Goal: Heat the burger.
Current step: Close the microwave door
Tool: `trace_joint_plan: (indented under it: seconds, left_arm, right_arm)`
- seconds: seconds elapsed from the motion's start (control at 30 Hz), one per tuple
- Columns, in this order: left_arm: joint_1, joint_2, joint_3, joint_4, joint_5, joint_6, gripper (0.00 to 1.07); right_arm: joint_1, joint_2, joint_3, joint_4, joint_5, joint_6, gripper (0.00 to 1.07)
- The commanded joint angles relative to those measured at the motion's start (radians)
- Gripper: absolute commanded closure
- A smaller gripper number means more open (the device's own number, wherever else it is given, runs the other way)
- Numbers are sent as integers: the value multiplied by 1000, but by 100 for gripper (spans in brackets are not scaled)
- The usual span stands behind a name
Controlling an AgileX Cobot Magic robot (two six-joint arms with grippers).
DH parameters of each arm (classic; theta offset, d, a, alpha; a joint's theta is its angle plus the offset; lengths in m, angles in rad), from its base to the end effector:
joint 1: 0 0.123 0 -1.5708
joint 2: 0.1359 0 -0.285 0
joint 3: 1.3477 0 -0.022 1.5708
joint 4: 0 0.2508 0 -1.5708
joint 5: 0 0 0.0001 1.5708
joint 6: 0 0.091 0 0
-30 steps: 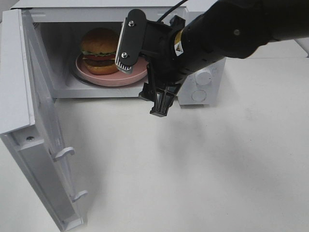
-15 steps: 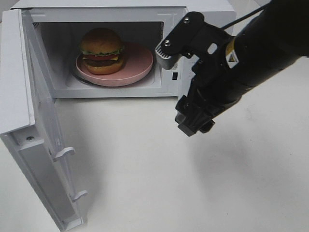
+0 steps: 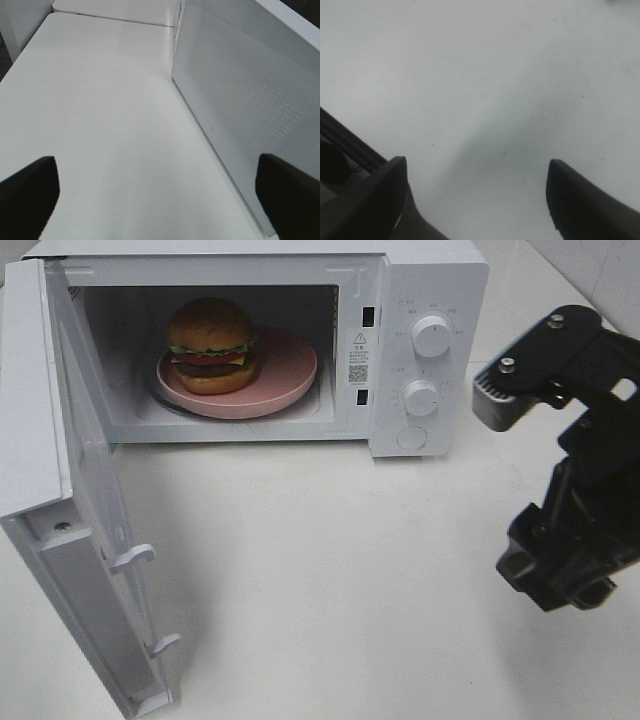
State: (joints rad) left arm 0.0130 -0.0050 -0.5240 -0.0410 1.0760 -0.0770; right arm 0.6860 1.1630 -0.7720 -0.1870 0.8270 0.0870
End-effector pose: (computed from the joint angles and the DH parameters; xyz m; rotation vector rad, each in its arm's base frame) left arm -0.0091 -0.0034 0.2827 -0.0884 2.0292 -0.0892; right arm 0.1691 0.1224 0.2622 -0.9106 2.5140 0.0193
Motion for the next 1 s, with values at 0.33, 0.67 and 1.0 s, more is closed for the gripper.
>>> trace_joint_plan:
  seconds: [0.33, 0.67, 1.0]
  left_arm:
    - [2, -16, 2, -6, -9, -1, 7]
    - [2, -16, 2, -6, -9, -1, 7]
    - [2, -16, 2, -6, -9, -1, 7]
  right_arm:
    - [4, -319, 22, -4, 215, 34, 31]
    - [-149, -520, 122, 1, 206, 30, 31]
    - [-342, -693, 207, 5, 180, 19, 31]
